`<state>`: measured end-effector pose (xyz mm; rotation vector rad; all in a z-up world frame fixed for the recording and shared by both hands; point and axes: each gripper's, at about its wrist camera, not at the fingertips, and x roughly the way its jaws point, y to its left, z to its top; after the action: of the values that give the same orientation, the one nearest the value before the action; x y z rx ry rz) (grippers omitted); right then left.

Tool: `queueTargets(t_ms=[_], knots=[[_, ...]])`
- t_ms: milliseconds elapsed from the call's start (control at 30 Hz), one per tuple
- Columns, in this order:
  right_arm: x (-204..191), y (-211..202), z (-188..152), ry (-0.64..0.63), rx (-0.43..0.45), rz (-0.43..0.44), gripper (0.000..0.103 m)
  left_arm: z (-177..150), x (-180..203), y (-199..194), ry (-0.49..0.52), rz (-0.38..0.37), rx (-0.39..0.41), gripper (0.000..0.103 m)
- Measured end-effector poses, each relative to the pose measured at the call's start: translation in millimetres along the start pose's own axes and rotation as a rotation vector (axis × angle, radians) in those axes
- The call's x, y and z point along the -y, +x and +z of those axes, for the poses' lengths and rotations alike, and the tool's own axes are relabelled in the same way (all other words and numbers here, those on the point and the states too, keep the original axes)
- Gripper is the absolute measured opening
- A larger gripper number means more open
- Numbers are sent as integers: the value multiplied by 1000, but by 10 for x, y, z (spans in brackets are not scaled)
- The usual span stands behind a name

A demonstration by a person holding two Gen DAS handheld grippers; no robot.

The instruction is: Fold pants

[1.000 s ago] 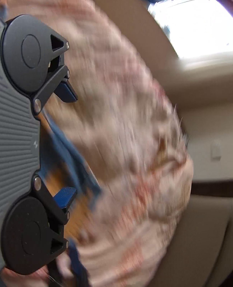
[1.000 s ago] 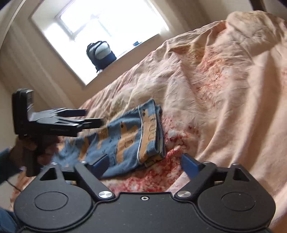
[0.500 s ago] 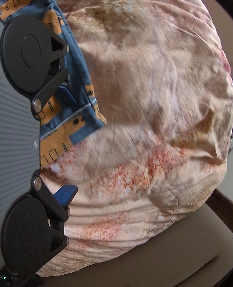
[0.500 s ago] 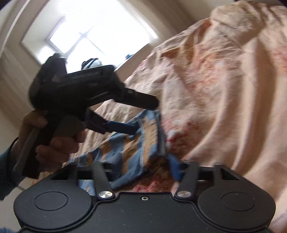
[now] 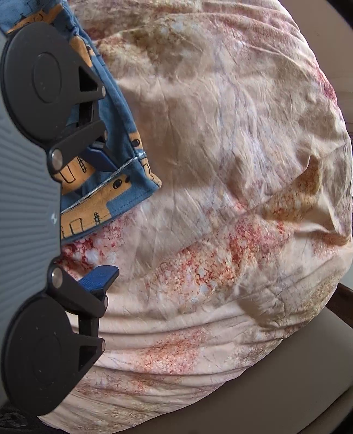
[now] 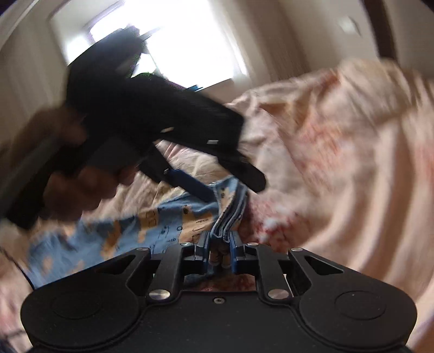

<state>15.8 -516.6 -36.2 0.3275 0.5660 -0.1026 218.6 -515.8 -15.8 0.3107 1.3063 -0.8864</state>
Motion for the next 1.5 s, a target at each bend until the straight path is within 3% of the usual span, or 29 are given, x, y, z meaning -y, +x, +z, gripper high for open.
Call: queueTargets(t_ms=[67, 233, 267, 333, 367, 500, 667, 900, 1133, 1267, 1367, 1500], knots=[[-185, 2, 10, -123, -2, -25, 16, 0, 24, -42, 23, 26, -3, 76], [-545, 8, -13, -339, 1, -65, 16, -56, 57, -113, 67, 92, -40, 52], [-592, 7, -20, -361, -2, -67, 16, -78, 44, -116, 63, 94, -48, 45], [-664, 9, -3, -401, -11, -75, 15, -121, 9, -133, 58, 98, -59, 20], [-697, 12, 3, -422, -16, -83, 15, -140, -16, -155, 51, 107, -59, 14], [-845, -98, 54, -476, -26, -73, 15, -230, -164, -409, 12, 58, -22, 11], [-1140, -199, 204, -519, -18, -1, 15, -462, -450, -887, -21, 26, 62, 11], [-1948, -34, 128, -710, -51, 109, 15, -1003, -1343, -1334, -182, -64, 123, 11], [-2658, 353, -391, -1005, -117, 113, 15, -1492, -2083, -1052, -308, -114, 113, 11], [-2758, 594, -646, -1076, -198, 98, 15, -1670, -2297, -749, -330, -140, 113, 11], [-2767, 686, -681, -1086, -222, 99, 16, -1753, -2403, -701, -343, -196, 156, 12], [-2742, 778, -678, -1070, -251, 111, 18, -1880, -2428, -718, -318, -200, 205, 15]])
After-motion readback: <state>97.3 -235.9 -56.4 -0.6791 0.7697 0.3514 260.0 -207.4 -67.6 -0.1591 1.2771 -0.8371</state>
